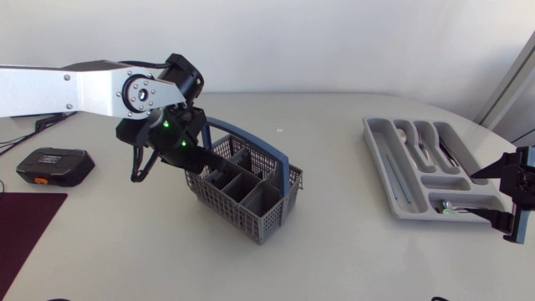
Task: Unload the cutlery basket into the drawer organizer.
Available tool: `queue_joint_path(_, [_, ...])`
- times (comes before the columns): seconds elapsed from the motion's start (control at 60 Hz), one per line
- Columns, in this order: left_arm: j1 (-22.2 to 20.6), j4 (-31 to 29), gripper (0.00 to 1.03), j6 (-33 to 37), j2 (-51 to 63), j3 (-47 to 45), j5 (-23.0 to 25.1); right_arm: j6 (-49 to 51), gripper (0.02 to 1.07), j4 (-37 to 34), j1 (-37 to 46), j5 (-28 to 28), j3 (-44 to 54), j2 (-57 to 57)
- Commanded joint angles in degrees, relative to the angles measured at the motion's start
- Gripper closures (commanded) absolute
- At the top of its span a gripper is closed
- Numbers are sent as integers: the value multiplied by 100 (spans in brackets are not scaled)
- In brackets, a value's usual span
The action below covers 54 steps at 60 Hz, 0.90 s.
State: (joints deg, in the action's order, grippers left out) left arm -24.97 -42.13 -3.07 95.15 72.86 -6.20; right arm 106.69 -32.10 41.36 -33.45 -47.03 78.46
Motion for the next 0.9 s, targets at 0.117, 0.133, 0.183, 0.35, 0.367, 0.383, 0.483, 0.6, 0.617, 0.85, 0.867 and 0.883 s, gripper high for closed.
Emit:
queue_joint_path(0.117, [-122,-85,95,-132,214,97,-312,9,15,-104,-32,-109,220,-164])
queue_joint_path(0.133, [-131,-85,95,-132,214,97,-347,9,15,-113,-32,-109,220,-190])
queue_joint_path(0.183, [-166,-85,96,-132,223,97,-417,9,15,-139,-32,-144,246,-234])
queue_joint_path(0.35, [-245,-111,97,8,126,106,-716,9,15,-183,-102,-153,352,-401])
queue_joint_path(0.367, [-254,-111,97,26,91,114,-751,9,15,-192,-111,-153,361,-419])
queue_joint_path(0.383, [-254,-120,97,52,65,114,-787,9,15,-192,-120,-153,370,-428])
queue_joint_path(0.483, [-324,-138,97,210,-199,167,-980,0,15,-262,-155,-153,378,-515])
queue_joint_path(0.6, [-482,-138,97,439,-551,193,-1419,0,15,-403,-234,-162,405,-709])
queue_joint_path(0.617, [-509,-146,97,474,-603,193,-1472,-8,15,-438,-243,-170,396,-735])
queue_joint_path(0.85, [-869,-243,97,870,-1219,167,-1982,-430,15,-631,-559,-197,440,-1227])
queue_joint_path(0.867, [-895,-296,97,905,-1271,176,-2008,-474,15,-640,-594,-197,440,-1263])
queue_joint_path(0.883, [-895,-331,97,931,-1298,185,-2008,-518,15,-649,-621,-197,431,-1289])
